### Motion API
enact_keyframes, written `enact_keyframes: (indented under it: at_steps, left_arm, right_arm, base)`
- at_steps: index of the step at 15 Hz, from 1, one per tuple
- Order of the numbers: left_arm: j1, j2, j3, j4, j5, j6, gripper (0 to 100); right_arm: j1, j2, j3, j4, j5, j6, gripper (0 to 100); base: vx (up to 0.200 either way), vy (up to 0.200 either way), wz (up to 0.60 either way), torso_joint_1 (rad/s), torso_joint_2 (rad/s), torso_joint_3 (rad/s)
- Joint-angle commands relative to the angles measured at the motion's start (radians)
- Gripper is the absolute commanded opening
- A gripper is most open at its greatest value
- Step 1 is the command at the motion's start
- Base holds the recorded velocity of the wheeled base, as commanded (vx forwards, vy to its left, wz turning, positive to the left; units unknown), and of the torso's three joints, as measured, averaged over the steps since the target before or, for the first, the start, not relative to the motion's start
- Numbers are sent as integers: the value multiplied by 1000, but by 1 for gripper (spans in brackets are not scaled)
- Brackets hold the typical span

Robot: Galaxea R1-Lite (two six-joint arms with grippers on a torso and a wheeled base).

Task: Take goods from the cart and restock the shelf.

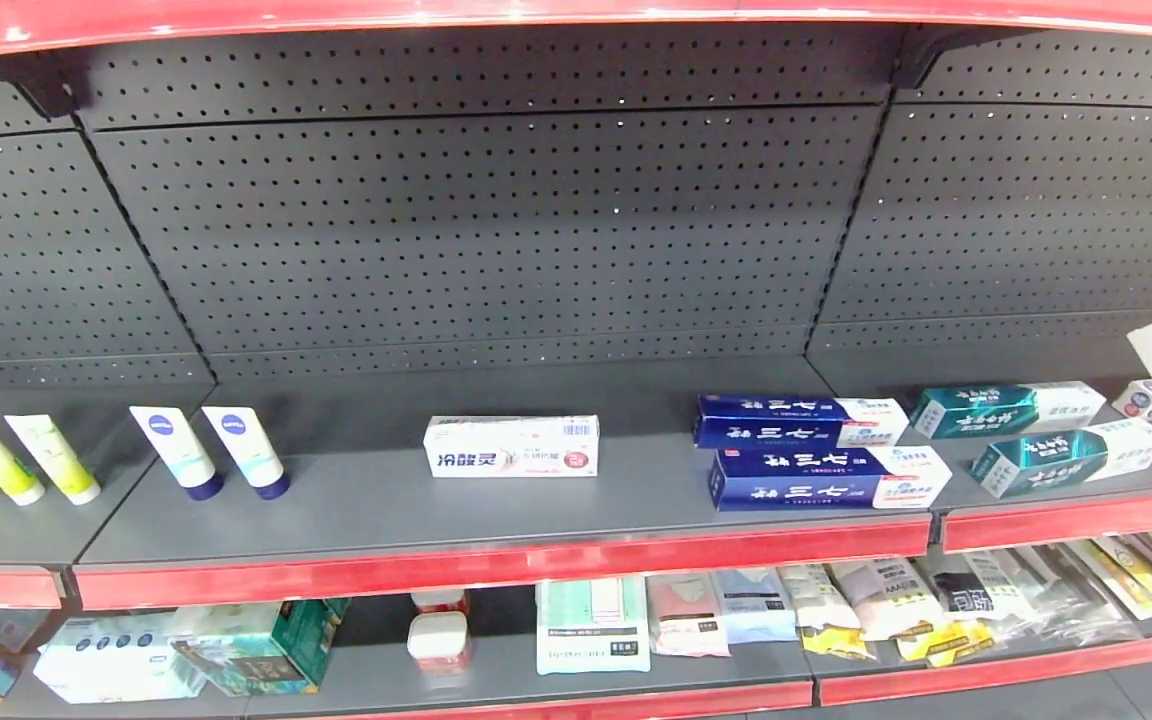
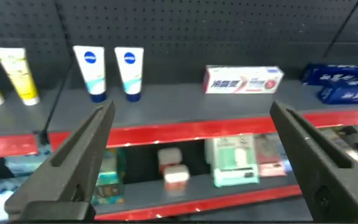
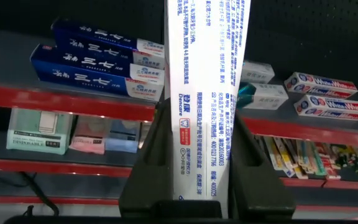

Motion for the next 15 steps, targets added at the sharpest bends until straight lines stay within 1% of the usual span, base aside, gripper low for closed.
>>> enact_keyframes:
  at_steps: [1, 2, 3, 4, 5, 6, 7, 8, 9, 11, 12, 13, 14, 15]
  left_arm:
    - [7, 546, -209, 19, 101, -57, 100]
    - [6, 647, -210, -32, 118, -71, 100]
    - [-2, 731, -210, -96, 118, -74, 100]
    - [-10, 885, -204, -245, 124, -79, 100]
    - [-14, 997, -203, -377, 126, -88, 100]
    - [-42, 1083, -203, -468, 131, -90, 100]
    - [-82, 1147, -206, -524, 141, -93, 100]
    - [-123, 1207, -210, -564, 161, -117, 100]
    - [-163, 1254, -220, -592, 200, -157, 100]
    - [-247, 1314, -266, -604, 269, -263, 100]
    - [-270, 1326, -289, -600, 279, -294, 100]
    - [-270, 1326, -289, -600, 279, -294, 100]
    - [-272, 1359, -332, -600, 281, -304, 100]
    - [-272, 1395, -364, -601, 282, -330, 100]
  right_arm:
    - [0, 21, -4, 1, -1, -2, 0]
    - [0, 21, -4, 1, -1, -2, 0]
    - [2, 25, -6, 1, -1, -4, 0]
    - [5, 36, -6, -1, -1, -10, 0]
    - [14, 36, -6, -1, -1, -10, 0]
    - [25, 34, -3, 1, -1, -14, 0]
    - [29, 33, -4, -1, -1, -16, 0]
    - [29, 33, -7, -1, -1, -16, 0]
    - [29, 30, -12, -1, -1, -16, 0]
    - [31, 21, -7, 1, -1, -16, 0]
    - [31, 17, -4, 1, -1, -16, 0]
    - [31, 17, -4, 1, -1, -16, 0]
    - [32, 7, 0, 1, -1, -17, 0]
    - [32, 1, 5, 1, 1, -25, 0]
  base:
    - [0, 0, 0, 0, 0, 0]
    - [0, 0, 0, 0, 0, 0]
    - [0, 0, 0, 0, 0, 0]
    - [0, 0, 0, 0, 0, 0]
    - [0, 0, 0, 0, 0, 0]
    - [0, 0, 0, 0, 0, 0]
    - [0, 0, 0, 0, 0, 0]
    - [0, 0, 0, 0, 0, 0]
    - [0, 0, 0, 0, 0, 0]
    - [0, 0, 0, 0, 0, 0]
    - [0, 0, 0, 0, 0, 0]
    - [0, 0, 0, 0, 0, 0]
    - [0, 0, 0, 0, 0, 0]
    - [0, 0, 0, 0, 0, 0]
